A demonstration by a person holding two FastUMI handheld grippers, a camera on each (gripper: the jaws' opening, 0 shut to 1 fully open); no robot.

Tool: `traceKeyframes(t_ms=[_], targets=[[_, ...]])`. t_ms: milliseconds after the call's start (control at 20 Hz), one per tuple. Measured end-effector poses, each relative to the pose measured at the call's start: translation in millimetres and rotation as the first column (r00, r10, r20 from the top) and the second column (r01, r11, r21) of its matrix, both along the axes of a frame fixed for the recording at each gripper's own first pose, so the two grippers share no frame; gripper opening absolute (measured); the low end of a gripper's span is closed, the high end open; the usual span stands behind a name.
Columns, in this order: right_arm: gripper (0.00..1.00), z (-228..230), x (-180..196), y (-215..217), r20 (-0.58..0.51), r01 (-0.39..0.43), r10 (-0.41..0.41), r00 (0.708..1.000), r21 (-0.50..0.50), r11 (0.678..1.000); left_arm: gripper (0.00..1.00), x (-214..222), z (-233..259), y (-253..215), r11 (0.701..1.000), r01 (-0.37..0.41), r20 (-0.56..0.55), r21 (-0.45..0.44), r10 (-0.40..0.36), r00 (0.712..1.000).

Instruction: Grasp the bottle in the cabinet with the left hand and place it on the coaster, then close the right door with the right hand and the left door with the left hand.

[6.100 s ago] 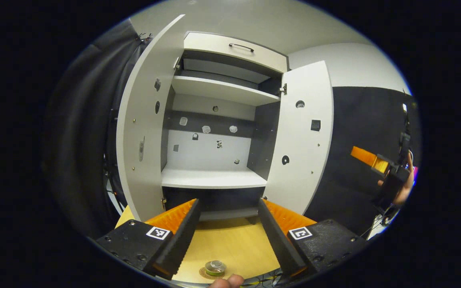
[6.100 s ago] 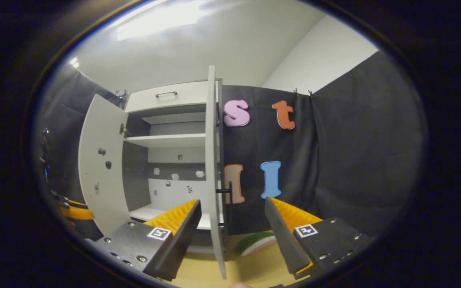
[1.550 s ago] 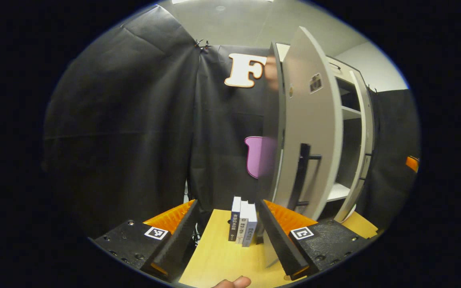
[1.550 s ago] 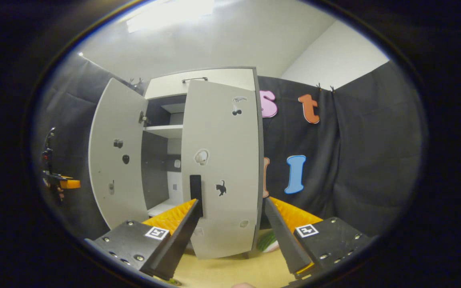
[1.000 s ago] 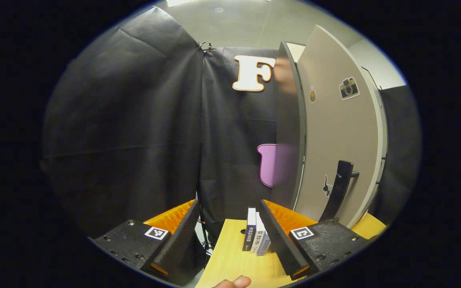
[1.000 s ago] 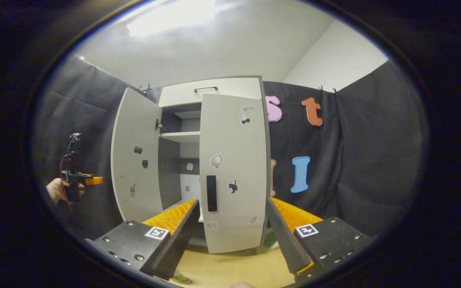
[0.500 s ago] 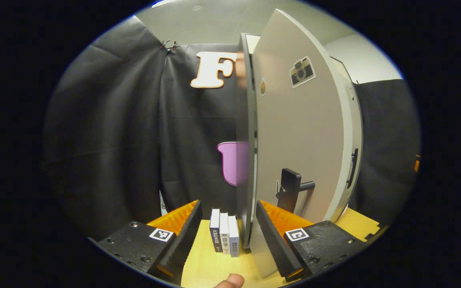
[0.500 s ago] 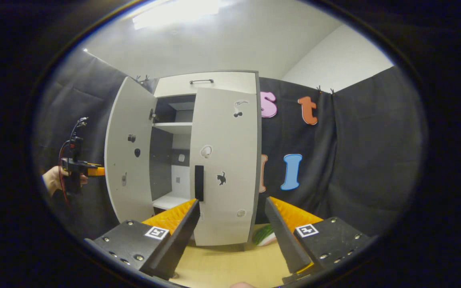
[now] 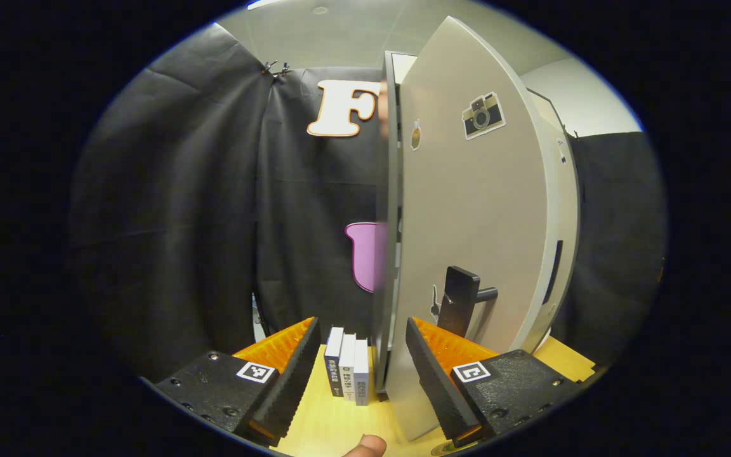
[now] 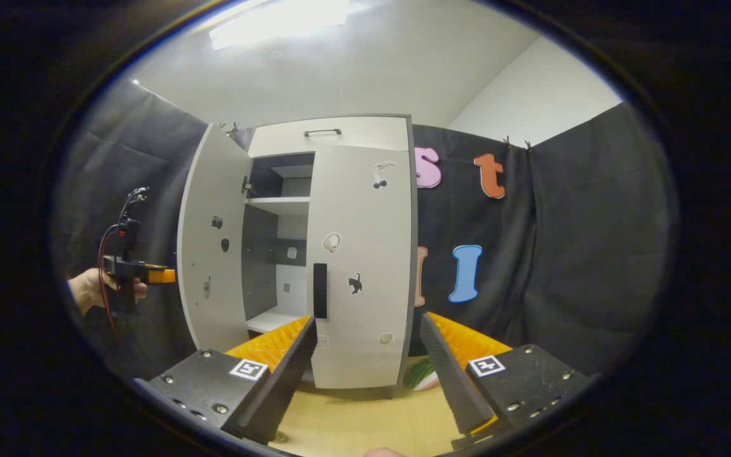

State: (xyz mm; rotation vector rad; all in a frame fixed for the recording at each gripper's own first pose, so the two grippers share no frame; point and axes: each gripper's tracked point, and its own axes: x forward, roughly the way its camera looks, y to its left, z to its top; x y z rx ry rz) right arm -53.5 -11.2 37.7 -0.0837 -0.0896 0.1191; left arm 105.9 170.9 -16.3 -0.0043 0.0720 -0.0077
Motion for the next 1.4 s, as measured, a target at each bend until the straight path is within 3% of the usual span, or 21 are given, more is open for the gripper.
traceKeyframes(t_ms=[500, 1400], targets=[[0.99, 2, 2, -2, -0.018, 0.032, -0.032, 0.999, 0.004, 0.999, 0.86, 8, -1, -43, 0.998, 0.062, 0.003, -0.014, -0.062, 0.998], [0.99, -4, 13, -15, -0.023, 0.077, -0.078, 0.997, -0.035, 0.996, 0.87, 23, -6, -70, 0.998, 0.064, -0.004, -0.008, -0.064, 0.998]])
